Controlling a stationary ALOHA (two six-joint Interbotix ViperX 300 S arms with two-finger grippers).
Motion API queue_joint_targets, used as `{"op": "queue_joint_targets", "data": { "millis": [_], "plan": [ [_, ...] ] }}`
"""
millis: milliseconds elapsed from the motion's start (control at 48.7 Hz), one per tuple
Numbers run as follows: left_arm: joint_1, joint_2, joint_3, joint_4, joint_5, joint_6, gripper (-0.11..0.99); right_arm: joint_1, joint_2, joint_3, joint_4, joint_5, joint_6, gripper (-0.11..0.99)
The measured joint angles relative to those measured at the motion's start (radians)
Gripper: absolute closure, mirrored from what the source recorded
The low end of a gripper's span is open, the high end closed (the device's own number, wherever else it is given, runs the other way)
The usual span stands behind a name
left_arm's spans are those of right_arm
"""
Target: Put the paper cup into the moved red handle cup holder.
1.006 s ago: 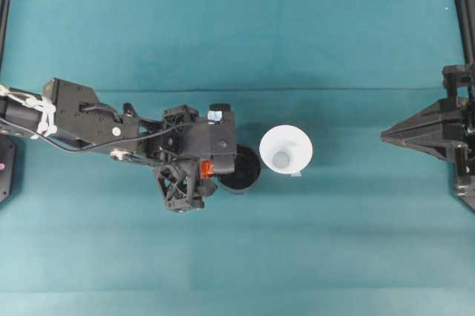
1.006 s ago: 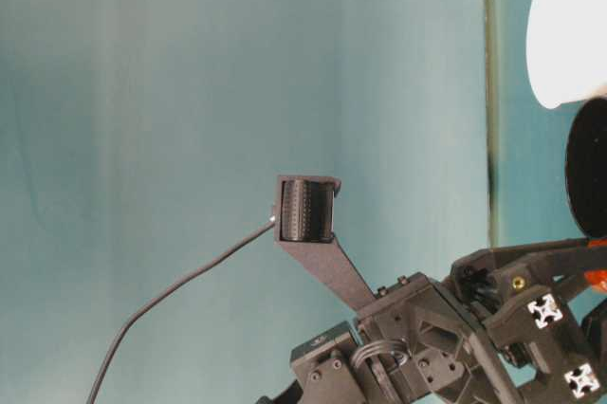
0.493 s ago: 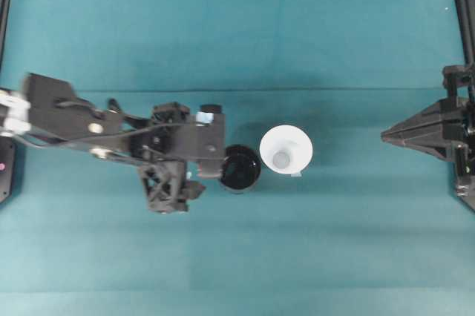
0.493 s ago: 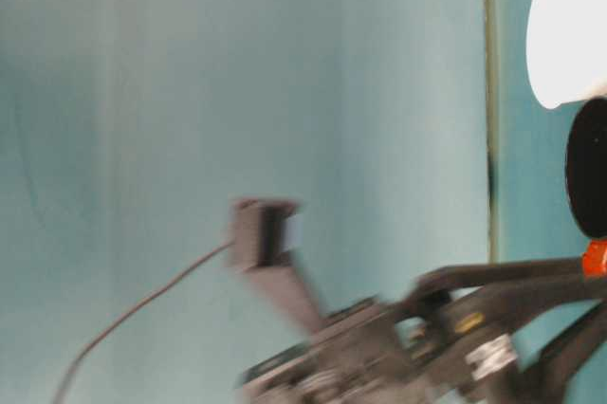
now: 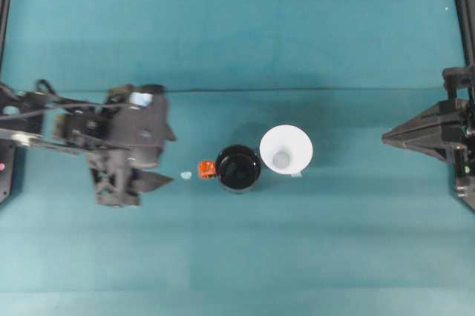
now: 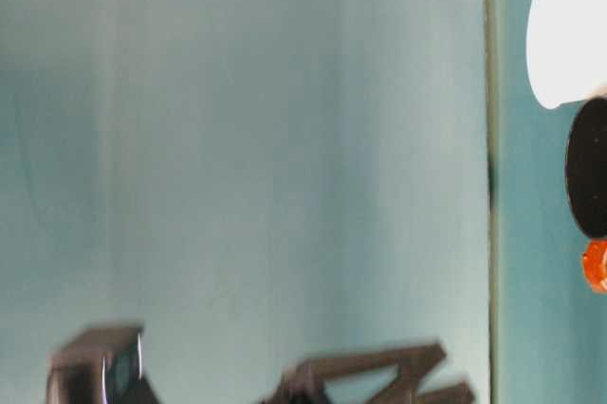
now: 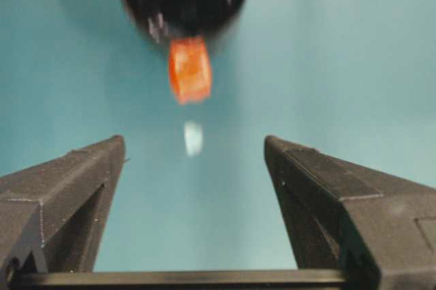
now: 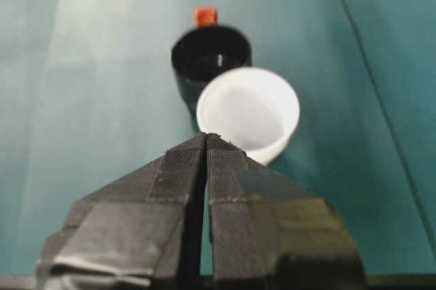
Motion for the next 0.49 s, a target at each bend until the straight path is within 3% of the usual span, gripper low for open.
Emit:
{"op": "queue_joint_targets", "data": {
  "millis": [205,410,493],
  "plan": [
    [-0.003,-0.054,0.025,0.000,0.000,-0.002,-0.01,-0.009,0.000,0.002,0.002,0.038,0.000,0.97],
    [-0.005,-0.055,0.029,0.000,0.002,-0.002,-0.01,-0.060,0.023,-0.011,0.002,0.140,0.003,0.95],
    [-0.003,-0.055,0.029,0.000,0.000,-0.002,-0.01,-0.091,0.044,-0.035,0.002,0.186,0.028,0.93]
  ]
}}
